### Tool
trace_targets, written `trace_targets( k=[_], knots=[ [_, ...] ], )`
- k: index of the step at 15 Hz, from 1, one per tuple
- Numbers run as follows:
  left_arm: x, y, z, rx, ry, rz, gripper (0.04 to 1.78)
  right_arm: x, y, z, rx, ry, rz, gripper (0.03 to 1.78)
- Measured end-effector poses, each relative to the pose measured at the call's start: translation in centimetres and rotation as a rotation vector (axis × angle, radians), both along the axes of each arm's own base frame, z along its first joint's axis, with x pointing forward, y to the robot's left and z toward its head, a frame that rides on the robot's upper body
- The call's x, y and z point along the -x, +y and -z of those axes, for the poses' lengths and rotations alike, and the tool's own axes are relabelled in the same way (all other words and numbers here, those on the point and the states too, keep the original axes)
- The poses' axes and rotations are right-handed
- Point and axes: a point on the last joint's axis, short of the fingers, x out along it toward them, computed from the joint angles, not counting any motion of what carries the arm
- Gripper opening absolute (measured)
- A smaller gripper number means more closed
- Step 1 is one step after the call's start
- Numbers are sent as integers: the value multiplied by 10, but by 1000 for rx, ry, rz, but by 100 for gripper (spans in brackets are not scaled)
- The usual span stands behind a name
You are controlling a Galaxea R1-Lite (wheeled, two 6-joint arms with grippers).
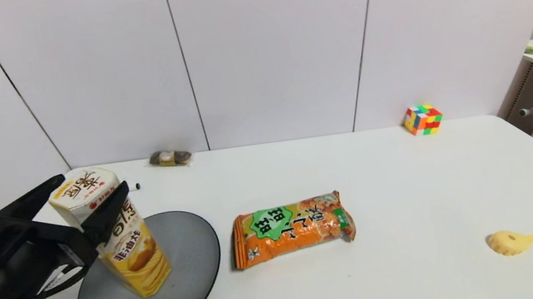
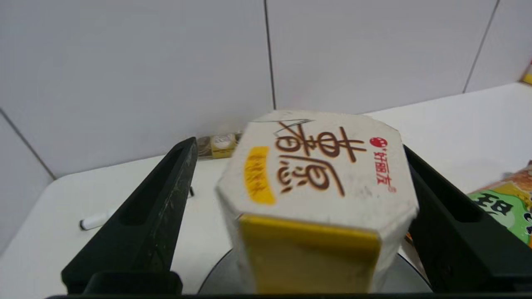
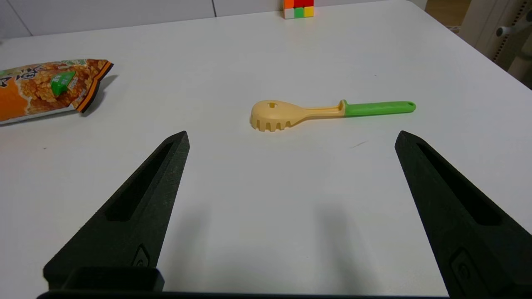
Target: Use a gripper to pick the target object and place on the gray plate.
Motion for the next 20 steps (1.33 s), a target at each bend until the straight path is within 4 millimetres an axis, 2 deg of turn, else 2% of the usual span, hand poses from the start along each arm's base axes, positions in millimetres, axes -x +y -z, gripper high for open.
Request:
trace_targets(
  k=[7,11,17,20],
  knots=[
    [56,20,-14,28,-19,-4,165,0,0,0,0,0,0,171],
    [88,30,-20,86,-108,0,167,0,0,0,0,0,0,171],
    [124,45,-4,53,-114,-72,169,0,0,0,0,0,0,171],
    [145,47,13,21,-80,-57,169,0,0,0,0,0,0,171]
  ],
)
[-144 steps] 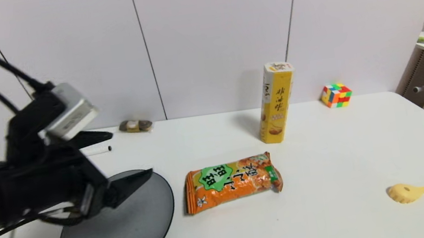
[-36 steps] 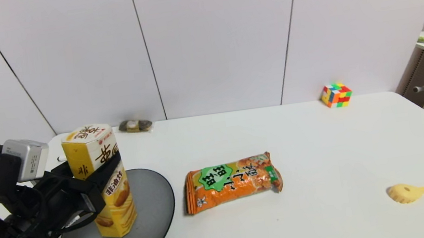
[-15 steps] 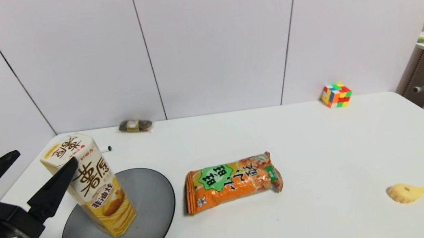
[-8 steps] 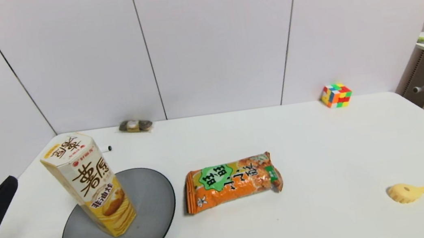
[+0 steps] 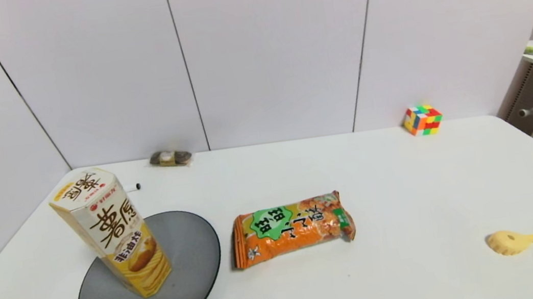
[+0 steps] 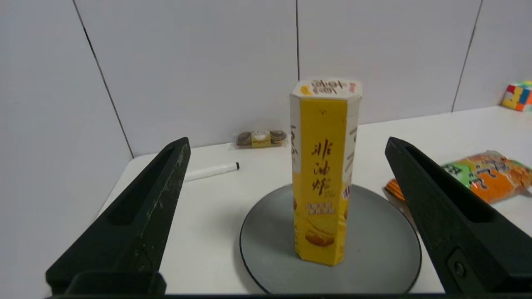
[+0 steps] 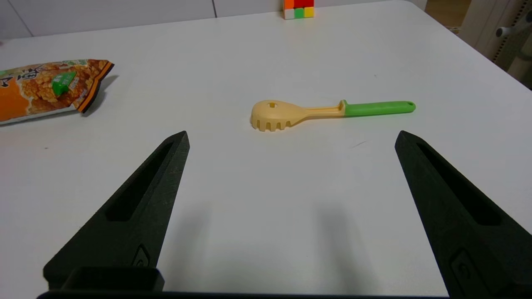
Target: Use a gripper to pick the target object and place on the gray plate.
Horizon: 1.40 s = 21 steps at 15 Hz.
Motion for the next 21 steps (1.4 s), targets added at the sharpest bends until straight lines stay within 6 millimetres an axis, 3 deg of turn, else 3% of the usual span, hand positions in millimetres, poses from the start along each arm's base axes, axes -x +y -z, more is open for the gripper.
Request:
trace_targets(
  k=[2,7,12,17,21],
  knots=[
    [5,-1,13,-25,13,50,169,0,0,0,0,0,0,171],
    [11,-1,16,-26,-16,-7,169,0,0,0,0,0,0,171],
    [22,-1,60,-39,59,-45,169,0,0,0,0,0,0,171],
    [27,1,94,-66,272,-132,169,0,0,0,0,0,0,171],
    [28,1,95,-33,272,-140,169,0,0,0,0,0,0,171]
  ],
)
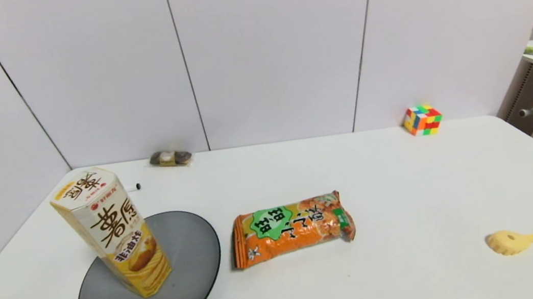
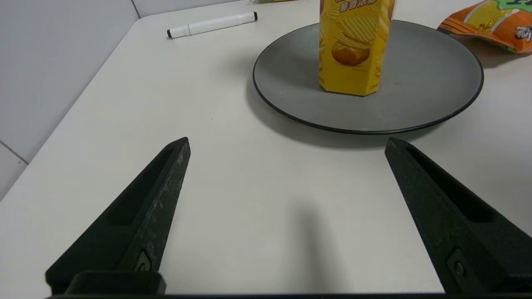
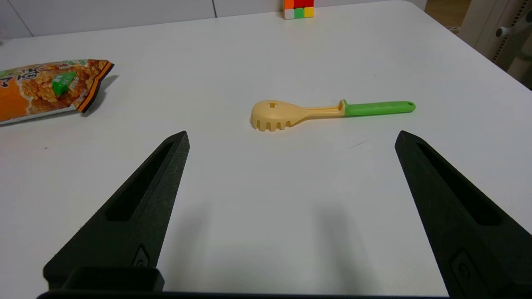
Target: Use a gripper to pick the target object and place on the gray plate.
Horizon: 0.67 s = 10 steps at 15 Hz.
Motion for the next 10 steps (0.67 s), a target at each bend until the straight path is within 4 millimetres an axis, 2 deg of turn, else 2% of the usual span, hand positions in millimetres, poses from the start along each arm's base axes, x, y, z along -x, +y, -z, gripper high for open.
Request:
trace_targets(
  k=[4,10],
  knots=[
    [0,1,0,77,-2,-28,169,0,0,0,0,0,0,171],
    [0,1,0,87,-4,-40,169,0,0,0,0,0,0,171]
  ],
)
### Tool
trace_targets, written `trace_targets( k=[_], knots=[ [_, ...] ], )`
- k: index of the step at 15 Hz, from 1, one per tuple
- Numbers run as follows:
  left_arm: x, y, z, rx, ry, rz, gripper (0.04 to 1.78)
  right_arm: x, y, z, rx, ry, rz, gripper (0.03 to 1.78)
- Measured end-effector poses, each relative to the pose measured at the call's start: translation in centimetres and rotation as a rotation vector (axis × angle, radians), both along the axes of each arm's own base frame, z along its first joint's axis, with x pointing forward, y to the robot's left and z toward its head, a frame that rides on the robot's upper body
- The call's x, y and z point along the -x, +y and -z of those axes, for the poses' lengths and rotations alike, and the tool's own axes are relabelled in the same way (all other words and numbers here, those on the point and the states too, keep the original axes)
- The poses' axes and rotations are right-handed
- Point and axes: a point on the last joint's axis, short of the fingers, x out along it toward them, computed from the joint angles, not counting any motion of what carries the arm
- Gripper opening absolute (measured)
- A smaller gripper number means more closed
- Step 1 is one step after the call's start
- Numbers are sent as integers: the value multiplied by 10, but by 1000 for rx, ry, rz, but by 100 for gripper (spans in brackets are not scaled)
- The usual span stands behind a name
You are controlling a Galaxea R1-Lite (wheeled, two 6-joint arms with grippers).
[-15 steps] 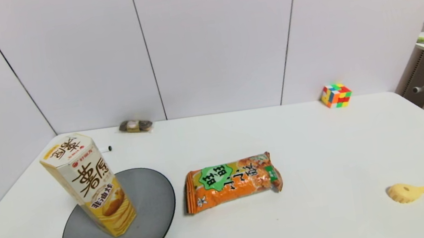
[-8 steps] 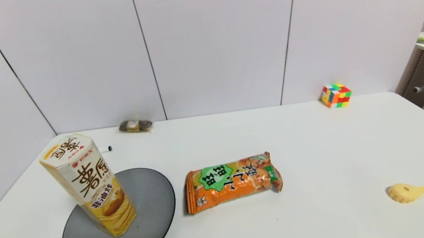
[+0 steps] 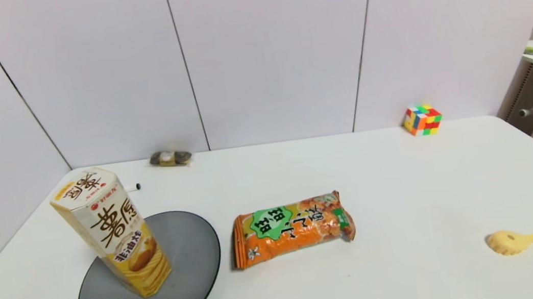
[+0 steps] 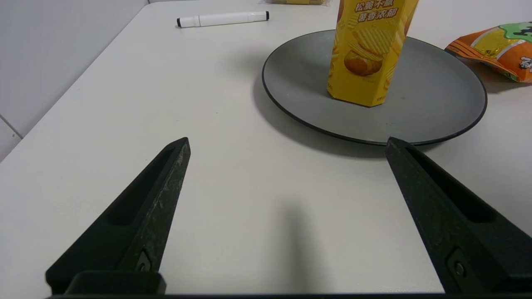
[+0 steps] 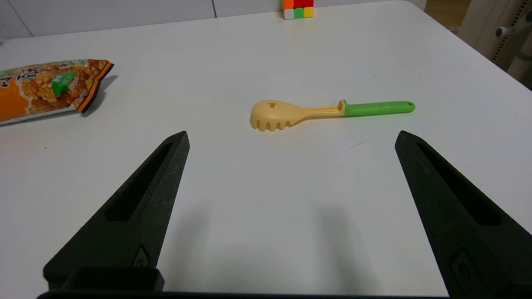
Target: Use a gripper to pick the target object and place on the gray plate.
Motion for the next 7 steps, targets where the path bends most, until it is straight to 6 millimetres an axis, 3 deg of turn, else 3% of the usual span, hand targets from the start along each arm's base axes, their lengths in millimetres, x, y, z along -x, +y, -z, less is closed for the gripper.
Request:
trace_targets(
  k=[7],
  knots=[
    [0,0,0,0,0,0,169,0,0,0,0,0,0,171]
  ],
)
